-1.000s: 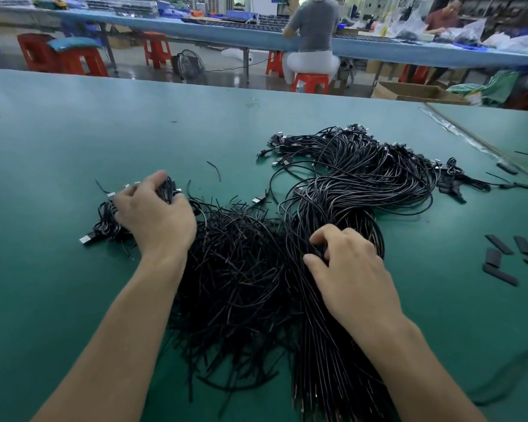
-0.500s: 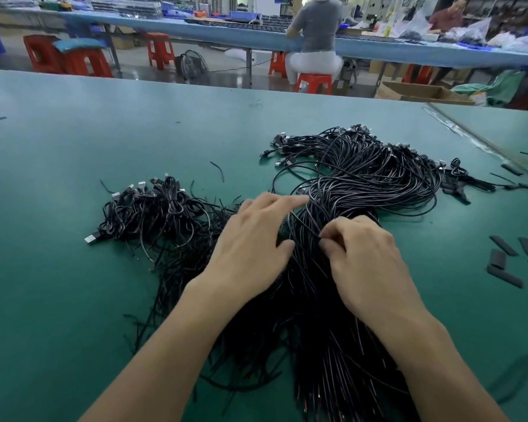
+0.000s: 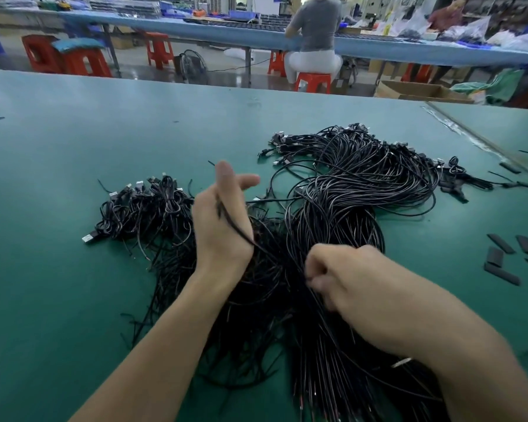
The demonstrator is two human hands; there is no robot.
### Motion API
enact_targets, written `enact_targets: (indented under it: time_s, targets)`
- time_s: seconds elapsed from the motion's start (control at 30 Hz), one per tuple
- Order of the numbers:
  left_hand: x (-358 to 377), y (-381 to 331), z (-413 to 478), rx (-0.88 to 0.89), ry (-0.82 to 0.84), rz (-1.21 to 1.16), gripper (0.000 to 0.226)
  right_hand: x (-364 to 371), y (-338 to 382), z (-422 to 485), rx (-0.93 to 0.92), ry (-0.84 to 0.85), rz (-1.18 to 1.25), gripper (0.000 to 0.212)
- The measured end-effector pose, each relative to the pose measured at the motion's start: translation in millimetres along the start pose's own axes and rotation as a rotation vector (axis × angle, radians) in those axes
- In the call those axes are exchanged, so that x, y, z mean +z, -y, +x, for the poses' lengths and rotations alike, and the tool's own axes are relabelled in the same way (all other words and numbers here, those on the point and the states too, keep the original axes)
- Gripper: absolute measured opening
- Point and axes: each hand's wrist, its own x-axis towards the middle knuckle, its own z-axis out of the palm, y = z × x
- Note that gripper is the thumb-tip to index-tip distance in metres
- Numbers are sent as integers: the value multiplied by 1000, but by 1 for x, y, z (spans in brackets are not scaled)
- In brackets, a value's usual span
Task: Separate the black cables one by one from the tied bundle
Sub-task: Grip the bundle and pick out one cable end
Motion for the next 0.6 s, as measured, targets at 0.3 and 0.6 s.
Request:
enact_targets:
  time_s: [0.3,0.6]
  targets:
    - [5,-51,-15,488,317,368,59,-15,-50,17,433,-484,-14,15]
    - [0,-31,-12,235,588,928,27,-17,-8,-1,-171,28,282,18]
